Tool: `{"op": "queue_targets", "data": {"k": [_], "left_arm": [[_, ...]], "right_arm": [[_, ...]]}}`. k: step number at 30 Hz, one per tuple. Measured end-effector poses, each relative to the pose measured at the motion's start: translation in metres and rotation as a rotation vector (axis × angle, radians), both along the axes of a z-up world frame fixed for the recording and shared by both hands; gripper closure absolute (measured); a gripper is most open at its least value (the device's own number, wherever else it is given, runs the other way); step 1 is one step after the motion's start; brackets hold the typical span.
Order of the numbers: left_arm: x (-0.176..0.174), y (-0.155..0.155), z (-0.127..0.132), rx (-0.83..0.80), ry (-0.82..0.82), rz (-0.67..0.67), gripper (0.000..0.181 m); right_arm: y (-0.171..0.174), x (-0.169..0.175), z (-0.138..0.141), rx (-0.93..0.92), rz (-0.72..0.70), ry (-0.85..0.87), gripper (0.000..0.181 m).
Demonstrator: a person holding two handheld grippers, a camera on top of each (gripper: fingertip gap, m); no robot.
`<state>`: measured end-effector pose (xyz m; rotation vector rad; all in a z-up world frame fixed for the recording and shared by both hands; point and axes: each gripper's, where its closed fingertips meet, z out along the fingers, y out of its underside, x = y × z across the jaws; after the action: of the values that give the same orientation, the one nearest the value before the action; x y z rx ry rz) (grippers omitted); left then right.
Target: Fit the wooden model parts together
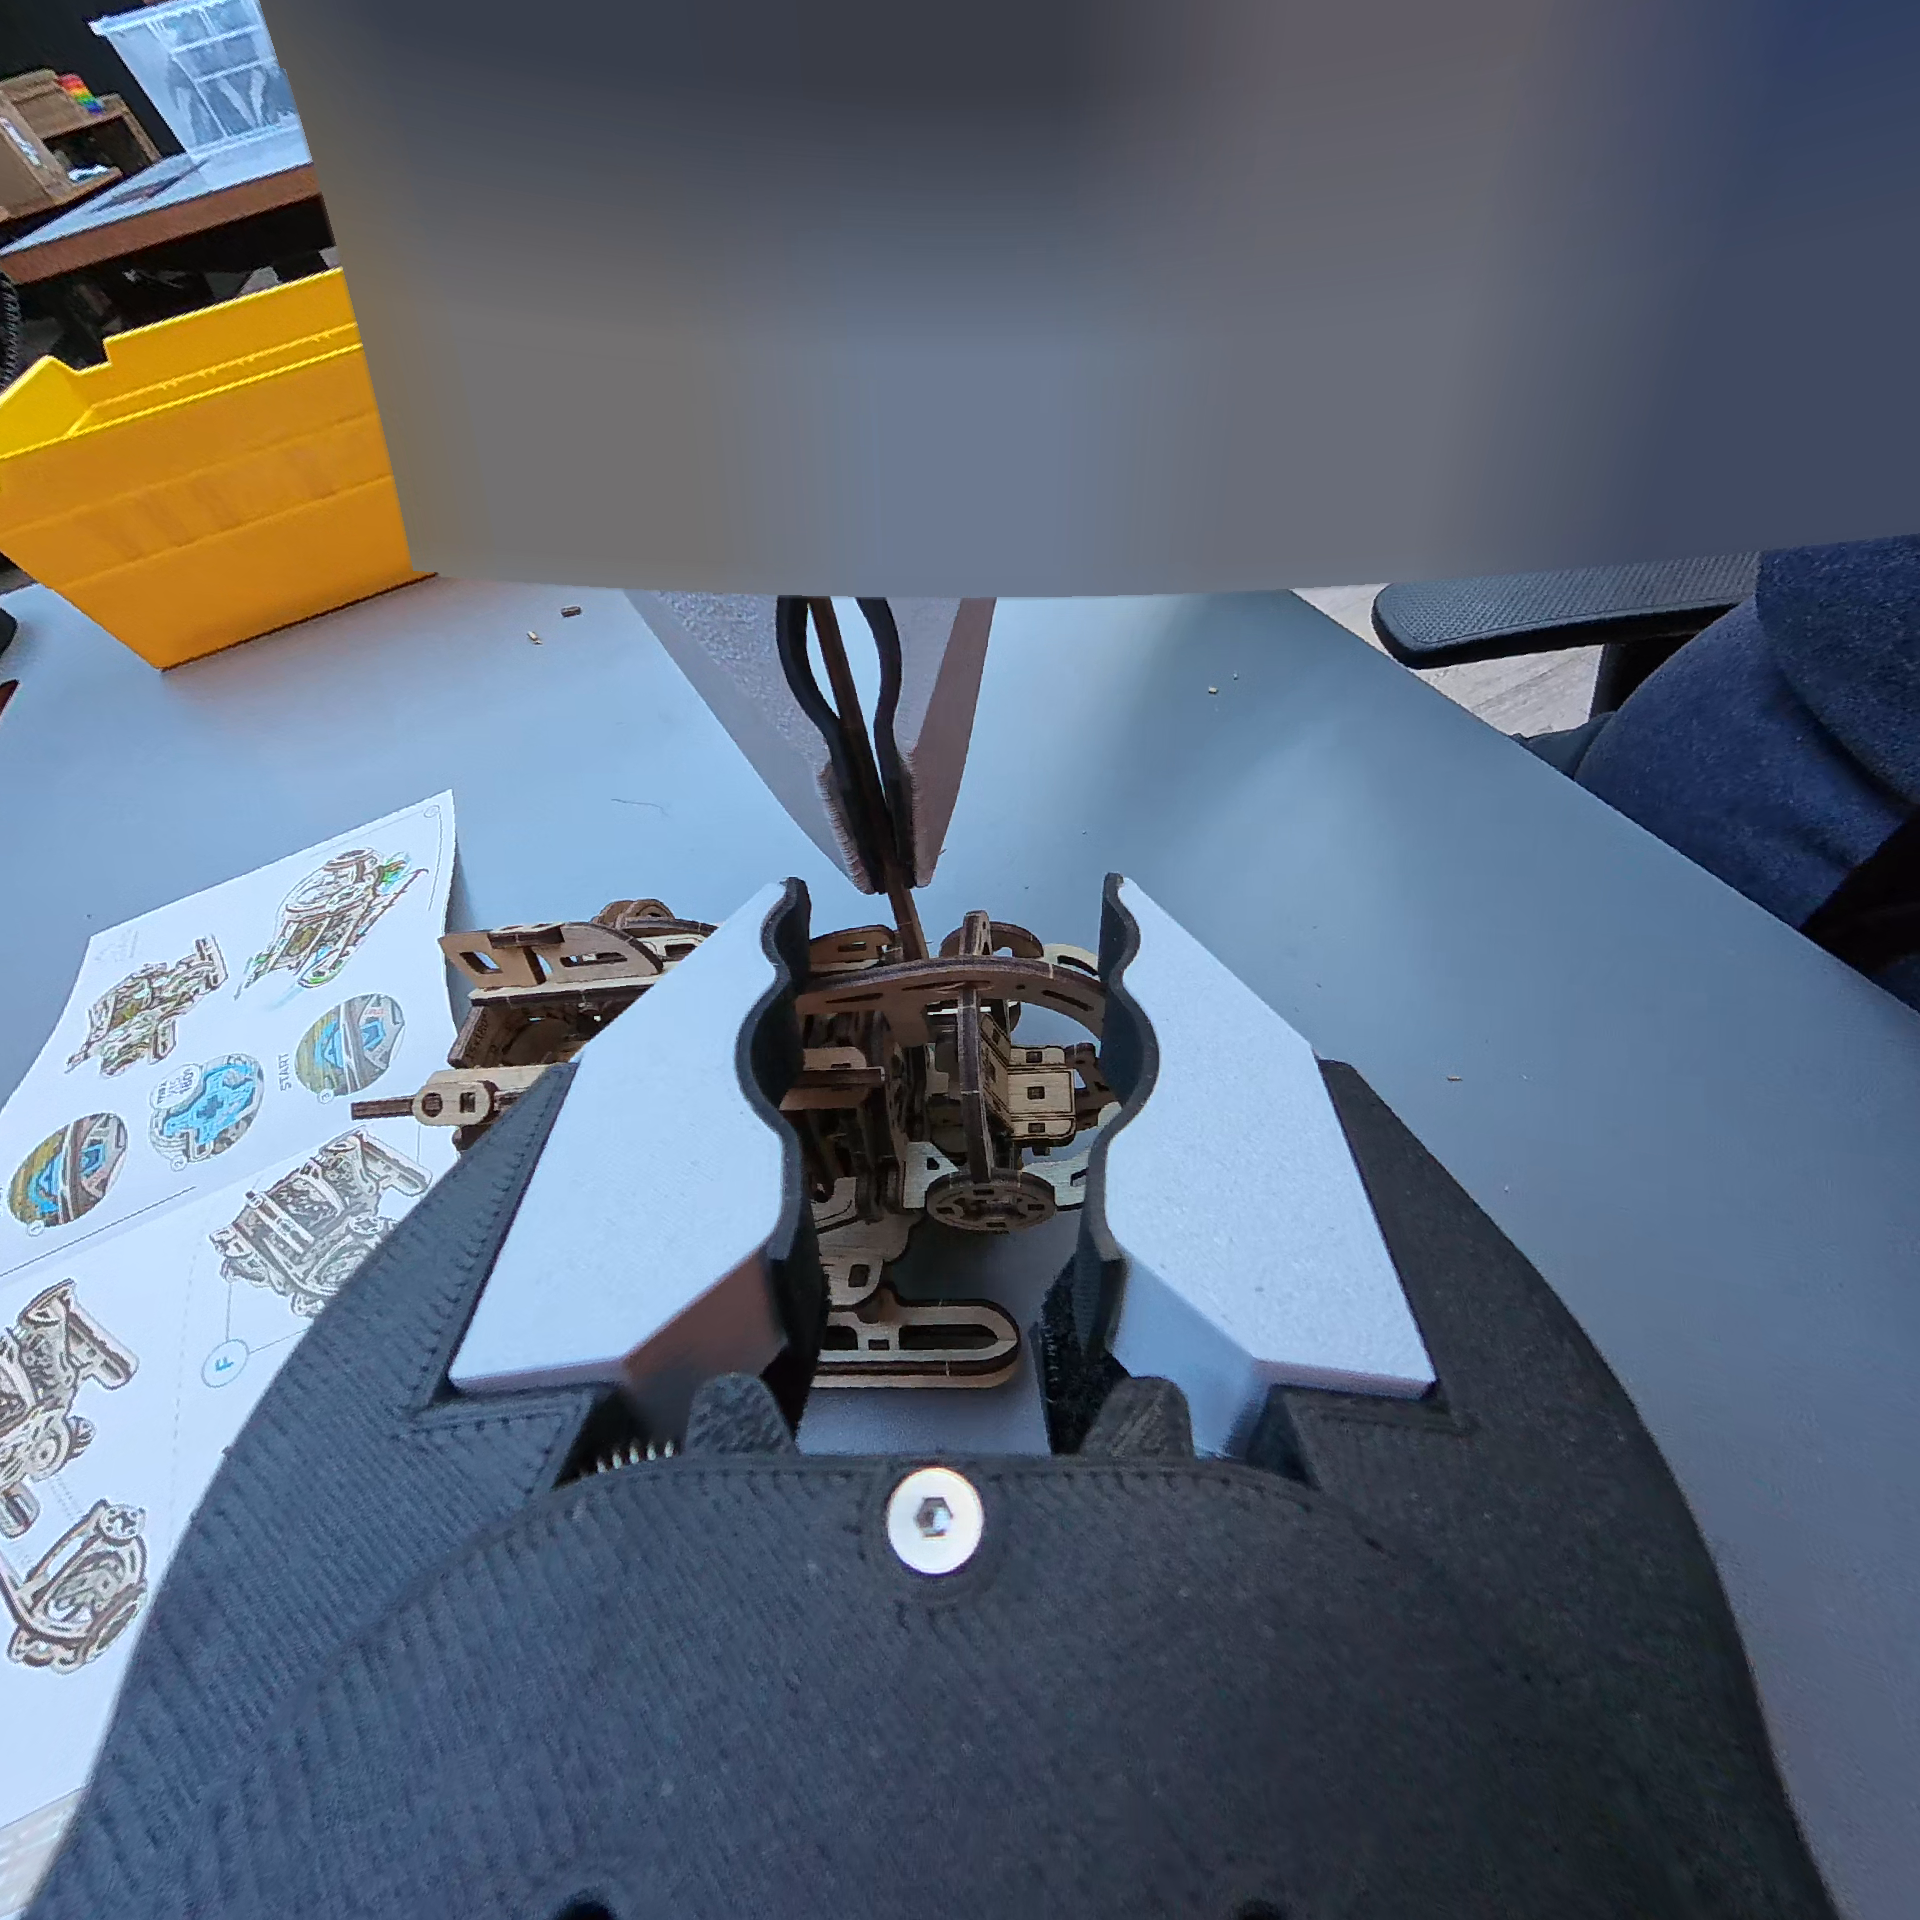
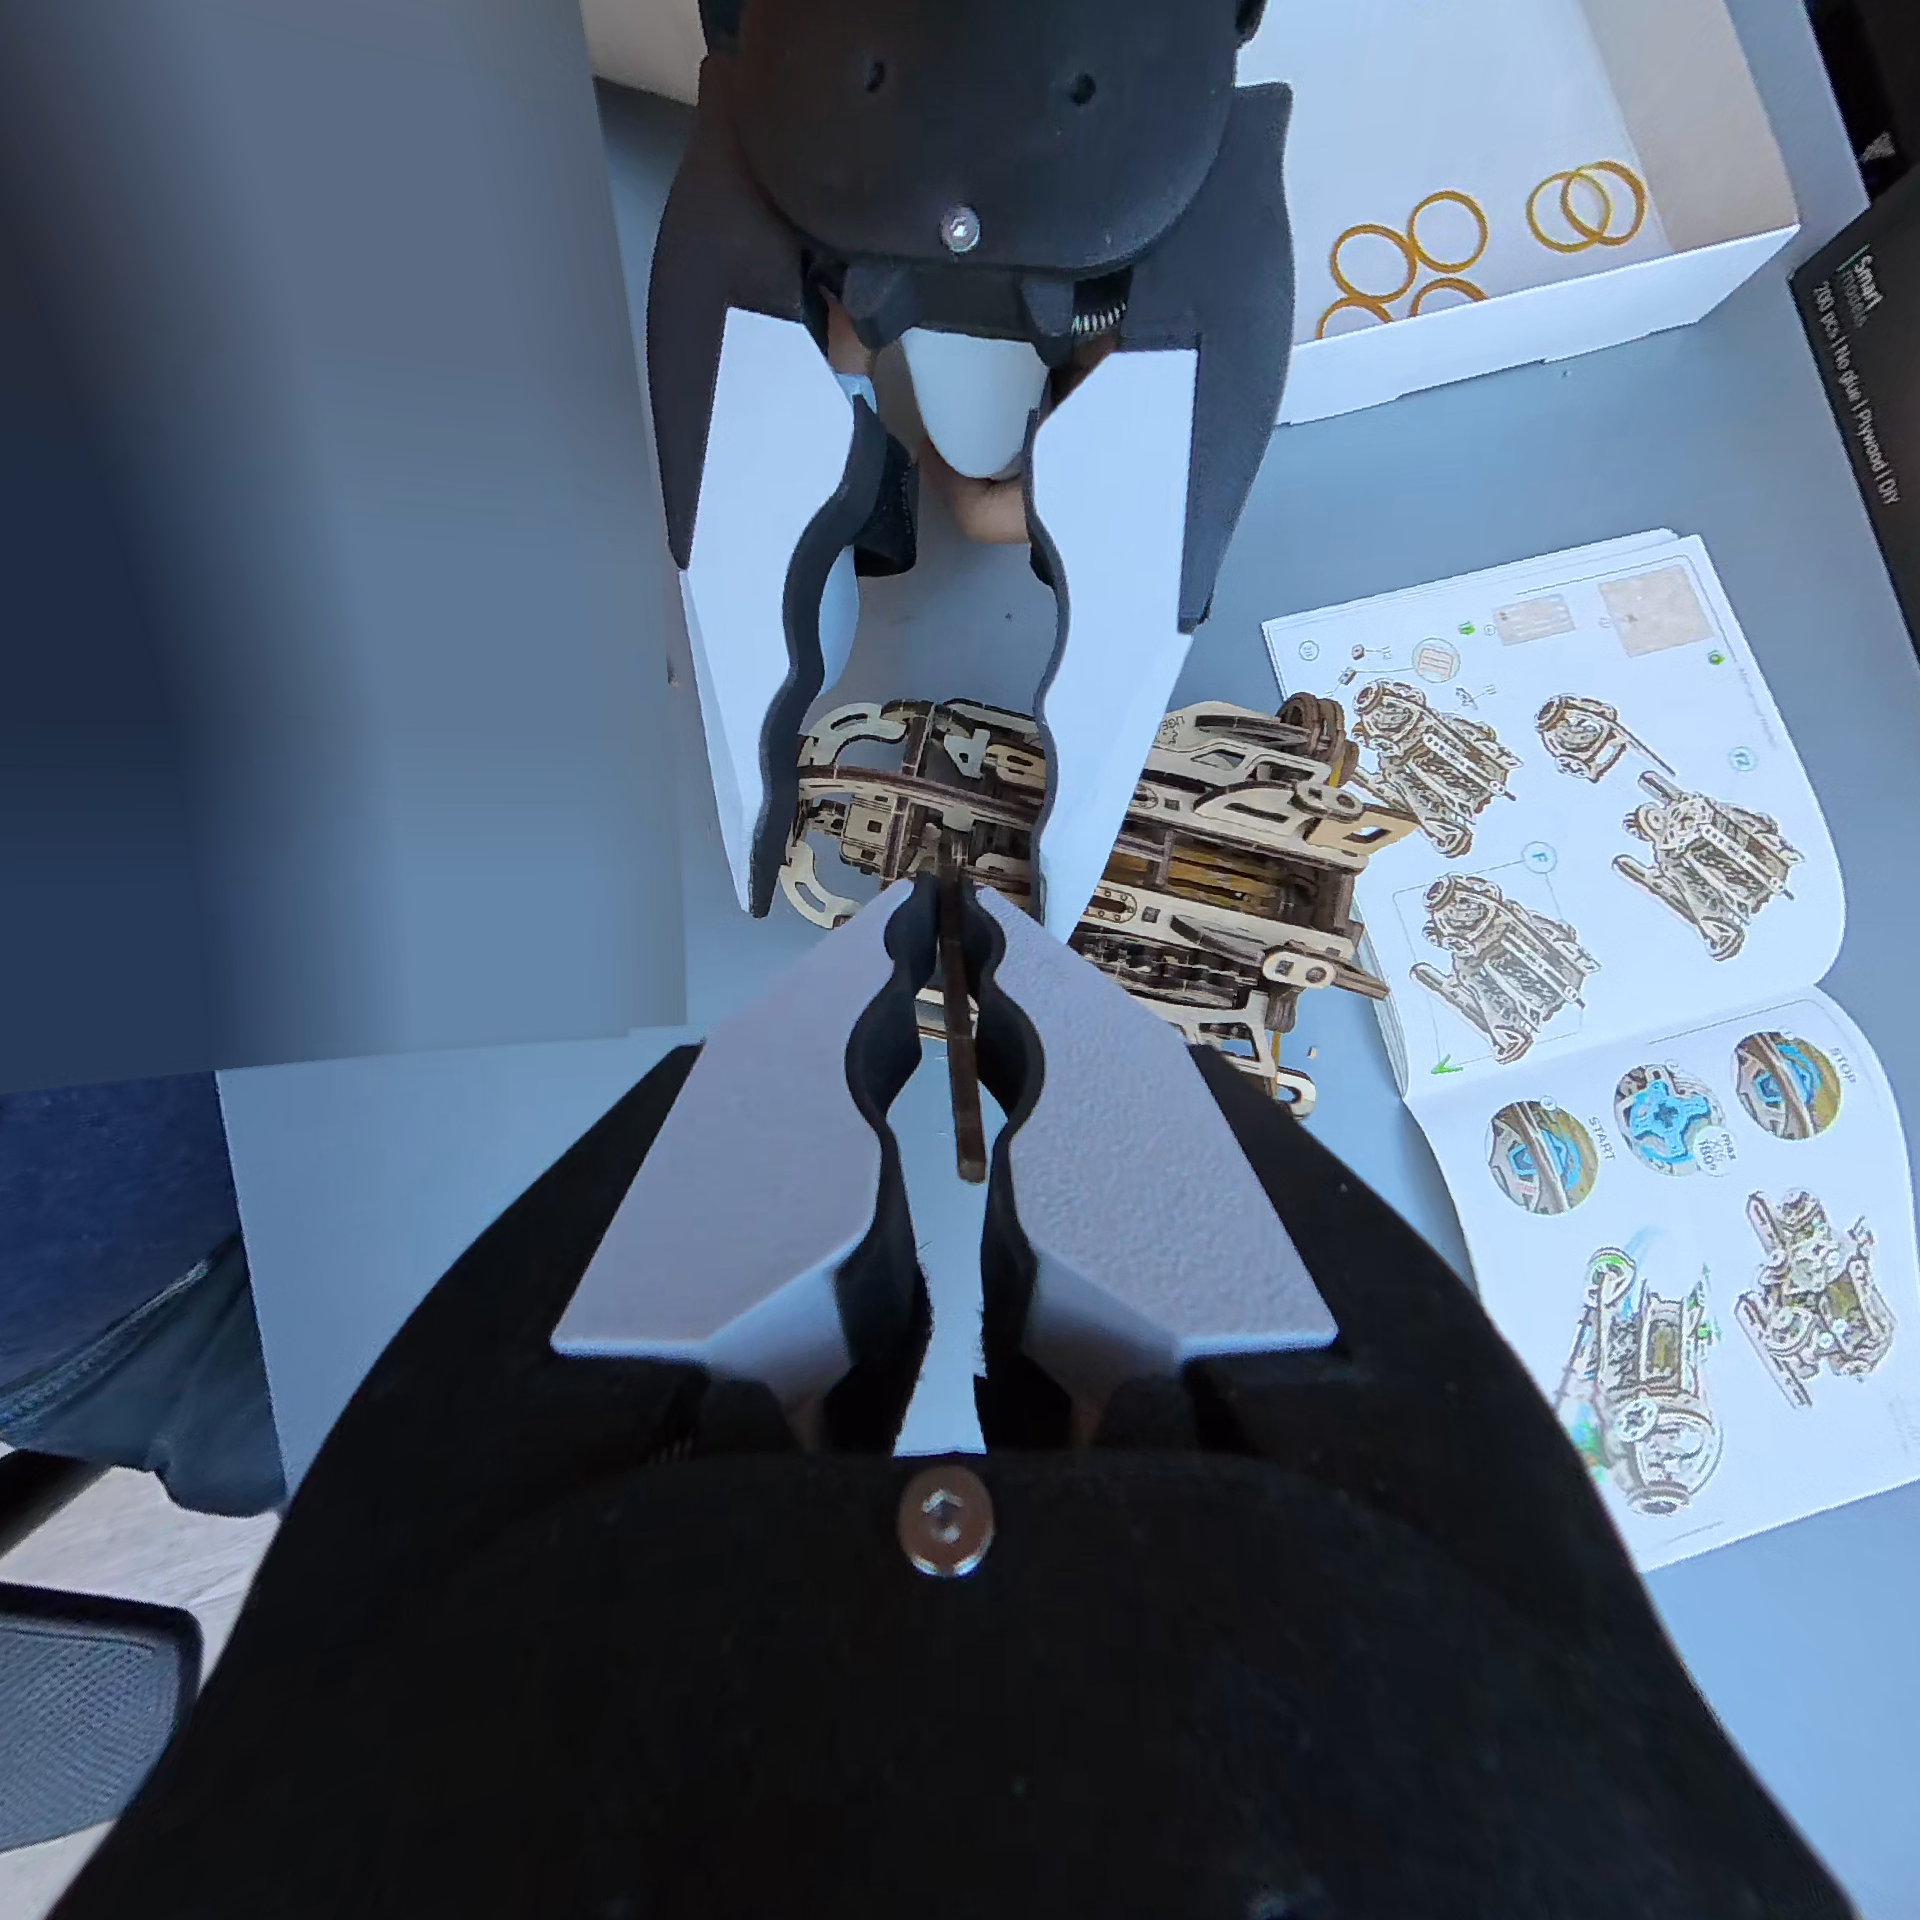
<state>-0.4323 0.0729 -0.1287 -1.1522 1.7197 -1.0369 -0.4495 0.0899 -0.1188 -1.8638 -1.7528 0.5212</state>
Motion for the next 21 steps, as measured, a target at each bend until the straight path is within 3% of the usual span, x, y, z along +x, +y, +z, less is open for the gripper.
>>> {"op": "queue_targets", "data": {"k": [13,21], "left_arm": [[0.0001,0.0,0.0003,-0.005,-0.002,0.0,0.127],[0.0006,0.0001,0.0006,-0.011,-0.004,0.001,0.127]], "right_arm": [[0.0002,0.0004,-0.0002,0.05,0.08,-0.039,0.179],[0.0012,0.0012,0.0,0.007,-0.025,0.012,0.179]]}}
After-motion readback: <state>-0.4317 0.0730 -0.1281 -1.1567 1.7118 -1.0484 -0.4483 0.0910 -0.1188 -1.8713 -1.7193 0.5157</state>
